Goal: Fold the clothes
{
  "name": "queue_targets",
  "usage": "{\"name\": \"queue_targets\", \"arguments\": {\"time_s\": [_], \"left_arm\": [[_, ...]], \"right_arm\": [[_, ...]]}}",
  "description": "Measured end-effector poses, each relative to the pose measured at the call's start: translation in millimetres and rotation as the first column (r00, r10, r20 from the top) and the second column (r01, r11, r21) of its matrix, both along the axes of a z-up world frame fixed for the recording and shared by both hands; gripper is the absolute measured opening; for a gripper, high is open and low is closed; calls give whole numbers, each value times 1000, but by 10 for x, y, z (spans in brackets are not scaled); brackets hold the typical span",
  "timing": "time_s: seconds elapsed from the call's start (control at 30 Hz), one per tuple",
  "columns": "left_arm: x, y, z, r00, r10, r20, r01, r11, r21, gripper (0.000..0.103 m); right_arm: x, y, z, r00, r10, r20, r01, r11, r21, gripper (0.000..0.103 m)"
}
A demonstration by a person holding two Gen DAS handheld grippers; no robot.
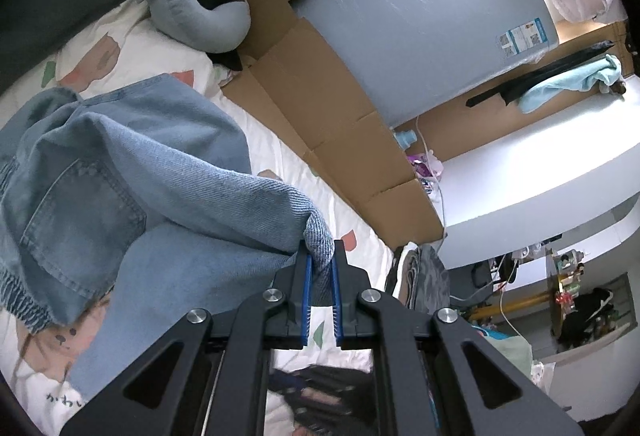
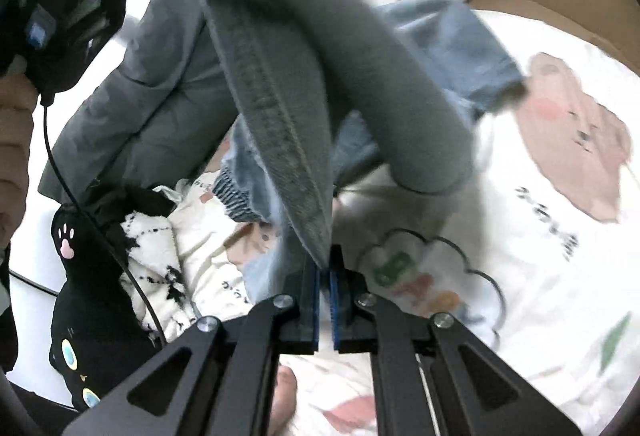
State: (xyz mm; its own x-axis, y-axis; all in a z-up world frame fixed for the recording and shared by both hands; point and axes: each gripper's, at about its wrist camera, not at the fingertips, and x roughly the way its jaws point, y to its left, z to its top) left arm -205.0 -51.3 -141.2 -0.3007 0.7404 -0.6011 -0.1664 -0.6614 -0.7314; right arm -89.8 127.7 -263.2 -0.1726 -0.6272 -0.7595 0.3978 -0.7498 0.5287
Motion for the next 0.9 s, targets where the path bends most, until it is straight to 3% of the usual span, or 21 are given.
{"name": "queue_targets", "arguments": {"time_s": [0.2,0.5,0.6,0.67,0.73,0.9], "left_arm": [[145,29,8,1000,-15,18,15,1000,-2,7],[372,115,-141,996,-79,47,80,997,-16,8],[427,122,-311,986,-108,127,111,994,-13,15],[485,106,-370,982,-120,146,130,990,-61,36],[536,18,-425,981,-111,160,129,986,-105,46],[607,-454,-632,977,-3,211,32,991,-134,48]], "right_arm": [[108,422,275,998,-53,-27,55,996,66,3],[145,1055,940,986,-122,-110,139,977,162,3],[174,1193,1193,983,-117,-143,145,969,199,3],[203,1267,1352,979,-114,-168,152,960,236,3],[221,1363,1484,975,-123,-183,169,950,263,3],[251,1619,1649,965,-168,-199,225,922,315,3]]}}
